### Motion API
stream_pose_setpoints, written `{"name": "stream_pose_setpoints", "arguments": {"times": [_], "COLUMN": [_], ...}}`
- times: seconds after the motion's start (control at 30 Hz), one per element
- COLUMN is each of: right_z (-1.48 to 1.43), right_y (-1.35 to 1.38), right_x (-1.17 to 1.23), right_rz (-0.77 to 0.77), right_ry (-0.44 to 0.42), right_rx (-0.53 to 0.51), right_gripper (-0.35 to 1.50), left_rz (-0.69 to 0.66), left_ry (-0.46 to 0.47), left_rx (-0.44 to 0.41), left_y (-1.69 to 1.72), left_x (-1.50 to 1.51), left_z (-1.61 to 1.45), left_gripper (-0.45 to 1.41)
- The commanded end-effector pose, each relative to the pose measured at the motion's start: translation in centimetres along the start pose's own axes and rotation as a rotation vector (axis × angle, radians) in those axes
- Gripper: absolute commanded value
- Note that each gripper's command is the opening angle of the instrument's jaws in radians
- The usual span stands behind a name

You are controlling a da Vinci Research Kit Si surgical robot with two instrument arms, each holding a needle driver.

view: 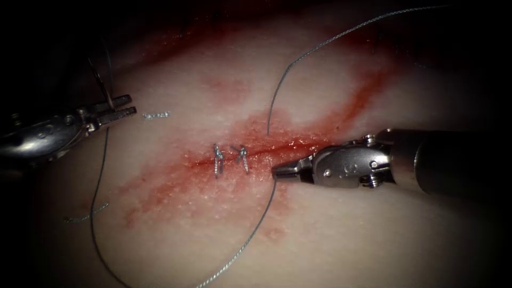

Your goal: Wound Closure

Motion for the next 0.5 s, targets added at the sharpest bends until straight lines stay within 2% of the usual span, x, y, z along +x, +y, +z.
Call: {"name": "stream_pose_setpoints", "arguments": {"times": [0.03,0.2,0.3,0.37,0.5], "right_z": [0.1,0.04,-0.11,-0.2,-0.16], "right_y": [-0.03,-0.05,-0.09,-0.21,-0.48], "right_x": [0.02,0.12,0.3,0.55,0.96], "right_rz": [-0.001,0.004,0.01,0.013,-0.012], "right_ry": [0.008,0.033,0.037,0.052,0.081], "right_rx": [0.008,0.054,0.101,0.203,0.358], "right_gripper": [-0.35,-0.35,-0.35,-0.35,-0.35], "left_rz": [0.0,0.0,0.0,0.0,0.0], "left_ry": [0.001,0.001,0.001,0.001,0.001], "left_rx": [-0.002,-0.002,-0.002,-0.002,-0.002], "left_y": [0.02,0.02,0.02,0.02,0.02], "left_x": [-0.03,-0.03,-0.03,-0.03,-0.03], "left_z": [0.08,0.08,0.07,0.07,0.07], "left_gripper": [-0.45,-0.45,-0.45,-0.45,-0.45]}}
